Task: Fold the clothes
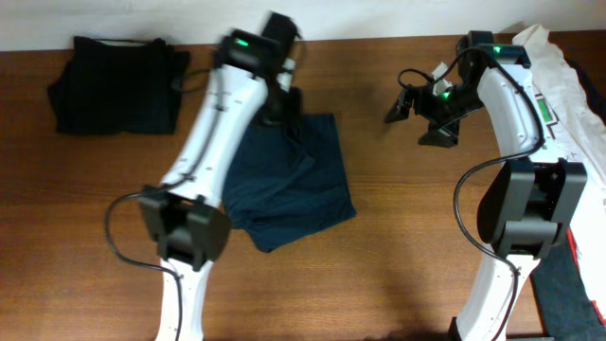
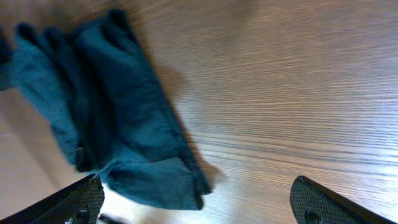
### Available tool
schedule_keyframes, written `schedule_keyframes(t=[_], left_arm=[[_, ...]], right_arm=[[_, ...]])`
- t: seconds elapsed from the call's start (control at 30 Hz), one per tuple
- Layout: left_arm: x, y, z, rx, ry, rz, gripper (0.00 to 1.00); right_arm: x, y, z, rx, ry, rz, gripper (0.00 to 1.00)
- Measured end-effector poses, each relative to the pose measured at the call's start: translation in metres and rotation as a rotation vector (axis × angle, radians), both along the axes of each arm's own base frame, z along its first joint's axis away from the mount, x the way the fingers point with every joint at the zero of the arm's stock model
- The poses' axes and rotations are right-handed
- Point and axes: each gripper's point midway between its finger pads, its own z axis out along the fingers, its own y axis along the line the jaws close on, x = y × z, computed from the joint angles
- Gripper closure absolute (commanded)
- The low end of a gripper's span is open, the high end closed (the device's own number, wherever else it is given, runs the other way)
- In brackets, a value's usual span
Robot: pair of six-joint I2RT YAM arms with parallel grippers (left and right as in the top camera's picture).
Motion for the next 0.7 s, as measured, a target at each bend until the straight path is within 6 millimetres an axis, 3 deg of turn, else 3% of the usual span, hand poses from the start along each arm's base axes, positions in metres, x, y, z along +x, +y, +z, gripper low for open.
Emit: schedule_keyframes(t=[0.03, 0.07, 0.17, 0.27, 0.3, 0.37, 0.47, 0.7], left_arm=[[0.006, 0.014, 0.007, -0.002, -0.012, 0.036, 0.20], [0.019, 0.050, 0.018, -0.005, -0.040, 0.120, 0.18], [0.031, 0.122, 0.022, -0.010, -0.029, 0.292, 0.16], [0.031, 0.182, 0.021, -0.038, -0.007, 0.431, 0.04], [0.030, 0.191, 0.021, -0.045, -0.004, 0.457, 0.03], [0.029, 0.201, 0.021, -0.057, 0.002, 0.481, 0.01], [0.024, 0.200, 0.021, -0.060, 0.024, 0.481, 0.01], [0.023, 0.199, 0.020, -0.063, 0.031, 0.480, 0.01]], right_arm=[[0.001, 0.006, 0.004, 0.043, -0.012, 0.014, 0.01], [0.001, 0.009, 0.006, 0.059, -0.015, 0.017, 0.01], [0.000, 0.017, 0.008, 0.083, -0.021, 0.033, 0.01], [0.005, 0.041, 0.008, 0.073, -0.071, 0.100, 0.01], [0.006, 0.051, 0.007, 0.060, -0.089, 0.127, 0.01], [0.007, 0.080, 0.001, -0.013, -0.130, 0.208, 0.01], [-0.002, 0.108, -0.011, -0.158, -0.126, 0.259, 0.01], [-0.014, 0.144, -0.035, -0.212, -0.099, 0.328, 0.01]])
